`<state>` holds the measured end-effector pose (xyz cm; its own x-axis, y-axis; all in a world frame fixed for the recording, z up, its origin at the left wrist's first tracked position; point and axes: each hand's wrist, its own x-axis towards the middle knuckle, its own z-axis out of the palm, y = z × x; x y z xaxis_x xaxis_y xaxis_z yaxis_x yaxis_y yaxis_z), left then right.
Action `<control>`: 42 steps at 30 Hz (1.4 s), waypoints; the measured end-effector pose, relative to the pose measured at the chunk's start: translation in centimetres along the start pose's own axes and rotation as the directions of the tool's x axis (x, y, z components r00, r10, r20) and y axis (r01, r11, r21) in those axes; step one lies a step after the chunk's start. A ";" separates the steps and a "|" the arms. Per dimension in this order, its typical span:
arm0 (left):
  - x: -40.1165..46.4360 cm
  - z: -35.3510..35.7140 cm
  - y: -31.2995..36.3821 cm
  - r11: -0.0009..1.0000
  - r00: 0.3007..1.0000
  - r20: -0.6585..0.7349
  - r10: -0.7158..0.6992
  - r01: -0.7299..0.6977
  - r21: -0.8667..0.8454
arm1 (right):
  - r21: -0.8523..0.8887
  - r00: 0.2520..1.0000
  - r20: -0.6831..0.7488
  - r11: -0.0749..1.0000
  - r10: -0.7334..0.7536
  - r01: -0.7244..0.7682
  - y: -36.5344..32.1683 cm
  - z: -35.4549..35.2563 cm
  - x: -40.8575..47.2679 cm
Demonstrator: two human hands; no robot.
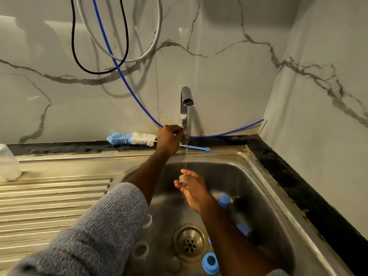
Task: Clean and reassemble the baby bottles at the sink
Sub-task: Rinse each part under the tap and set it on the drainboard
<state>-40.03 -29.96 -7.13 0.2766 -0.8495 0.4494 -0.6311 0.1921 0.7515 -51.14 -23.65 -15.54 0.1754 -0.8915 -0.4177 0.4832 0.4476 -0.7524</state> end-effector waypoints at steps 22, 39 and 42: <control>-2.4 -0.2 -0.4 0.961 0.985 0.039 -0.170 0.174 -0.213 | -0.437 0.994 0.056 0.897 0.097 -0.063 -0.1 -0.1 -0.4; -12.1 -0.3 -3.6 0.963 0.966 0.188 -0.180 0.212 -0.166 | -0.429 0.987 0.043 0.889 -0.154 0.157 -1.6 -1.6 1.1; -12.0 -0.4 -4.2 0.861 0.926 0.196 -0.321 0.372 -0.347 | -0.450 0.984 0.097 0.875 -0.148 0.176 -1.8 -2.0 1.4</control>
<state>-40.40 -20.32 -15.46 0.3167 -0.9452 0.0800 -0.1891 0.0197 0.9818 -53.49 -25.55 -15.73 0.1847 -0.9503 -0.2506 0.0675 0.2666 -0.9614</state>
